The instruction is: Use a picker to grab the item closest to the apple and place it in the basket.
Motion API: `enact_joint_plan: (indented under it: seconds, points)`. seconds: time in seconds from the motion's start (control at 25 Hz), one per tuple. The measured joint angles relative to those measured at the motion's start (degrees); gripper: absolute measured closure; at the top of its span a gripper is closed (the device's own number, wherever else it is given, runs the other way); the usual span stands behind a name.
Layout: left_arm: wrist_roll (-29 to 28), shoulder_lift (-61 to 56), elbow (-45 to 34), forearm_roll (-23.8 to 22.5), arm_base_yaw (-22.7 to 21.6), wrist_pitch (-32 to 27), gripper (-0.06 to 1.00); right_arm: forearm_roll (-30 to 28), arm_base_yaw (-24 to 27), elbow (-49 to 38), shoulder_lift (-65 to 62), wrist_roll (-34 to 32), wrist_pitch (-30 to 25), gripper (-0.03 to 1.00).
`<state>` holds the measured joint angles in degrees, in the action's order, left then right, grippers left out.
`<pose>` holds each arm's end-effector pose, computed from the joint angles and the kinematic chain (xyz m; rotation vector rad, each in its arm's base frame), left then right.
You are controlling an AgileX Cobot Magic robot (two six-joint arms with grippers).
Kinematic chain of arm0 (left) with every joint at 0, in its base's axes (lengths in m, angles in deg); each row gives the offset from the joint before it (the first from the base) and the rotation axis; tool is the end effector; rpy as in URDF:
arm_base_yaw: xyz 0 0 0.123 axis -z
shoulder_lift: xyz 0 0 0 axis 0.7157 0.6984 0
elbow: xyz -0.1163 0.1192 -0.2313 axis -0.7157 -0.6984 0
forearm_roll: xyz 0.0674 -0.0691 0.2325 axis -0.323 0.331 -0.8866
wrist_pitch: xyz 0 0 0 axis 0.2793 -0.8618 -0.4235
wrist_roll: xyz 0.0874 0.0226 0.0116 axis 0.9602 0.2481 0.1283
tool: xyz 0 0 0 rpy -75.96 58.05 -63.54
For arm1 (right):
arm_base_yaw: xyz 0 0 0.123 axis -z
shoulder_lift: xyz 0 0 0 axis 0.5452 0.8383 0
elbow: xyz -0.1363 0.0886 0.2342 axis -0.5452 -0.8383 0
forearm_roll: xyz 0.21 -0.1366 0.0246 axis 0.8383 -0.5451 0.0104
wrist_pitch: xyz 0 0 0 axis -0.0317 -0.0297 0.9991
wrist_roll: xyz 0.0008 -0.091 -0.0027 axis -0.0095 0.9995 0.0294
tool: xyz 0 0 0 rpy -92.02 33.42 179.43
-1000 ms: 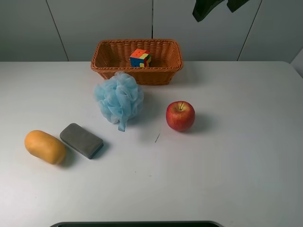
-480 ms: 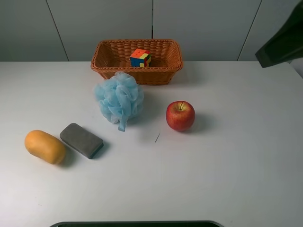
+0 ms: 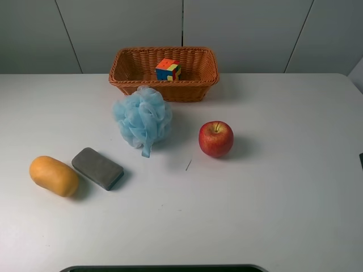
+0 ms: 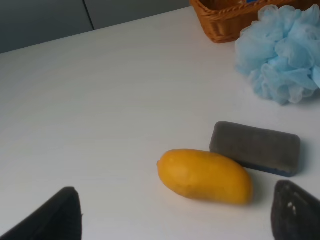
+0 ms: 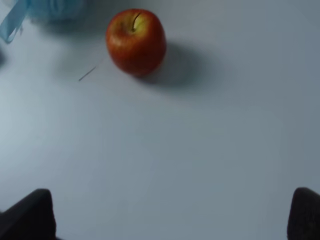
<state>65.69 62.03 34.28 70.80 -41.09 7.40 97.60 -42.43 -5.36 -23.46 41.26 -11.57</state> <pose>-0.0089 -0.0057 0.2799 0.2539 2.0400 -0.0443 0.0440 0.0221 0.3065 -0.3948 2.3916 0.2244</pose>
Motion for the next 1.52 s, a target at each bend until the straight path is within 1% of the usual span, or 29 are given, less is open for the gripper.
enact_joint_plan:
  seconds: [0.16,0.28,0.4,0.96,1.52]
  points:
    - [0.0,0.0,0.0,0.0,0.0,0.0,0.22,0.0,6.1,-4.3,-10.3,-0.2,2.9,0.27]
    - [0.0,0.0,0.0,0.0,0.0,0.0,0.22,-0.5,9.3,-6.9,-17.7,-0.2,3.4,0.27]
    - [0.0,0.0,0.0,0.0,0.0,0.0,0.22,-1.1,11.0,-8.1,-23.5,-0.2,4.4,0.27]
    - [0.0,0.0,0.0,-0.1,0.0,0.0,0.22,-2.8,11.5,-8.3,-24.0,-2.8,5.2,0.27]
    - [0.1,0.0,0.0,-0.1,0.0,0.0,0.22,-2.9,11.5,-8.3,-24.0,-3.0,5.2,0.27]
